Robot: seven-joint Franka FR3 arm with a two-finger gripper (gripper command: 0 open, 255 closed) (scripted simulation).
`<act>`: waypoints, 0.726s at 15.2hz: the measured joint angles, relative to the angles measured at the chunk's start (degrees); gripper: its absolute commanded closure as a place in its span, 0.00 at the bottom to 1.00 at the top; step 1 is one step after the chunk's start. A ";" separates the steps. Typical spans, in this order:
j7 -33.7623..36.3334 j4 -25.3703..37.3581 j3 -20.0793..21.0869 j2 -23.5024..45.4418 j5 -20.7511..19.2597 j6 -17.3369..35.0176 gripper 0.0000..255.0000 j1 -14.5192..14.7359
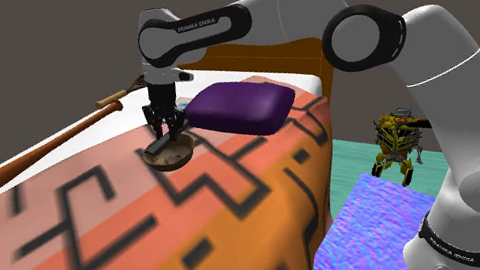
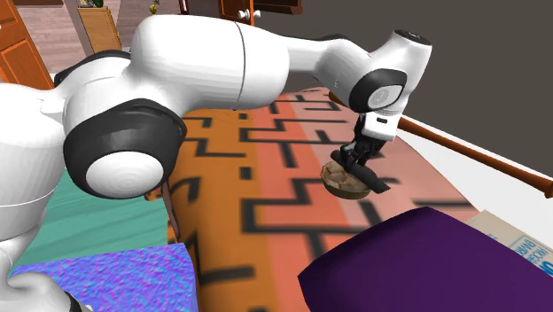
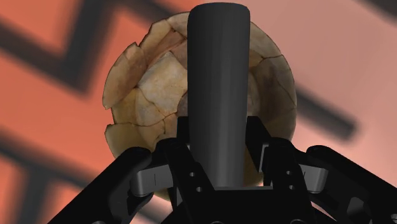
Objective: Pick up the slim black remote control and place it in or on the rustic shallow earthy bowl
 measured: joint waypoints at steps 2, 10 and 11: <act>-0.02 0.02 -0.01 0.08 -0.02 0.08 1.00 0.01; -0.02 0.01 -0.01 0.09 -0.02 0.12 0.00 0.02; -0.02 0.01 -0.01 0.09 -0.02 0.12 0.00 0.02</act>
